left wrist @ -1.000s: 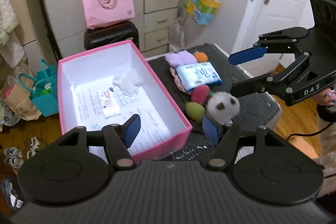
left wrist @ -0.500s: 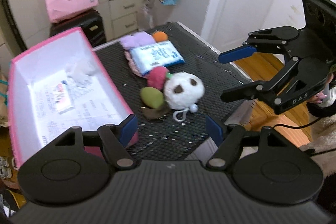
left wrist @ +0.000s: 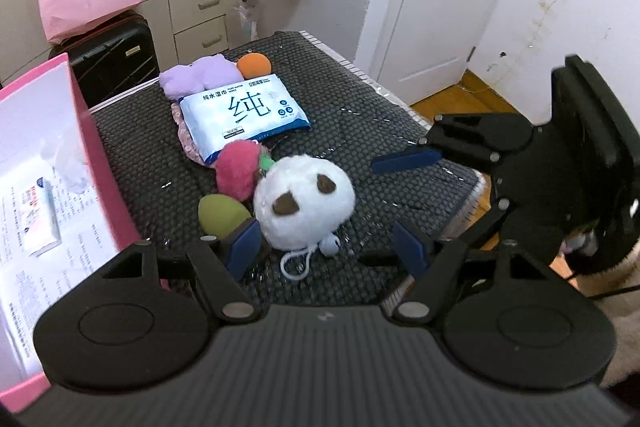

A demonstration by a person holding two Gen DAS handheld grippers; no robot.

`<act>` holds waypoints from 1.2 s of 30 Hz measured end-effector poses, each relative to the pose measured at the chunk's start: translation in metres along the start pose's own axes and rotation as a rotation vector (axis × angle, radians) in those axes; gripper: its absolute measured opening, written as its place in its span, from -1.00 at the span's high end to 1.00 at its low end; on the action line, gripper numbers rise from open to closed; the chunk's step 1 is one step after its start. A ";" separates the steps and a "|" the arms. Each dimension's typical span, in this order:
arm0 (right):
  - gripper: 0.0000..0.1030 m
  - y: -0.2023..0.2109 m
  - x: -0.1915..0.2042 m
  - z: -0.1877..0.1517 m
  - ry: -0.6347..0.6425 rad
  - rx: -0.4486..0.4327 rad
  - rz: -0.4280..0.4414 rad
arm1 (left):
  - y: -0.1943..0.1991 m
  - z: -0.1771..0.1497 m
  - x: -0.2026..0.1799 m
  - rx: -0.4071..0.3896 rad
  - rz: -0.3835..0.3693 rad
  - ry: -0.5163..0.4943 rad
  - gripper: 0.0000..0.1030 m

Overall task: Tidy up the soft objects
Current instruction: 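Move the left tool to the white panda plush and grasp it, then carry the panda plush into the pink box and open the left tool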

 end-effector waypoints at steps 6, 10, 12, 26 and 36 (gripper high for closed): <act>-0.59 -0.027 -0.020 -0.014 -0.040 -0.037 -0.032 | -0.040 0.004 0.006 0.005 0.036 0.030 -0.40; -0.61 -0.037 -0.020 -0.015 -0.032 -0.036 0.022 | -0.055 0.008 0.010 0.010 0.039 0.061 -0.40; -0.61 -0.043 -0.019 -0.014 -0.036 -0.013 0.045 | -0.059 0.010 0.013 0.014 0.041 0.079 -0.40; -0.40 -0.056 -0.017 -0.015 -0.118 -0.042 0.054 | -0.073 -0.004 0.023 0.002 0.009 0.170 -0.26; -0.33 -0.036 0.003 -0.006 -0.144 0.001 -0.036 | -0.051 -0.014 0.010 -0.041 -0.017 0.121 -0.25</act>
Point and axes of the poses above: each gripper's, at about its wrist camera, not at the fingertips, and y roughly against the way its jaws point, x to its left, z to its top, the point moved 4 cm from there along -y, roughly the way its jaws point
